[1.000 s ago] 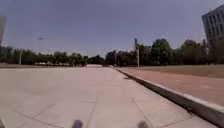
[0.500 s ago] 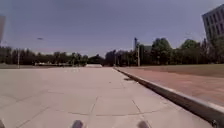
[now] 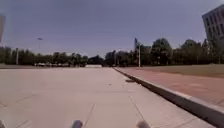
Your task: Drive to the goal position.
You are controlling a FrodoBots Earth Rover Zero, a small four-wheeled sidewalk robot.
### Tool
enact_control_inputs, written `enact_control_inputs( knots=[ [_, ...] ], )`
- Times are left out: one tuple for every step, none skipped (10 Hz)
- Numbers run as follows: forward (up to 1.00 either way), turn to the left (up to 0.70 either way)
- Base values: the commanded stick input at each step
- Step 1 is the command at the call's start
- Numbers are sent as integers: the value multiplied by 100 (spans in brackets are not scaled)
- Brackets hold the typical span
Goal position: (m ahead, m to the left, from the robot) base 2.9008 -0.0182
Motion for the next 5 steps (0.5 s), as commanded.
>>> enact_control_inputs(
  knots=[
    [85,0],
    [85,0],
    [85,0],
    [85,0],
    [85,0]
  ],
)
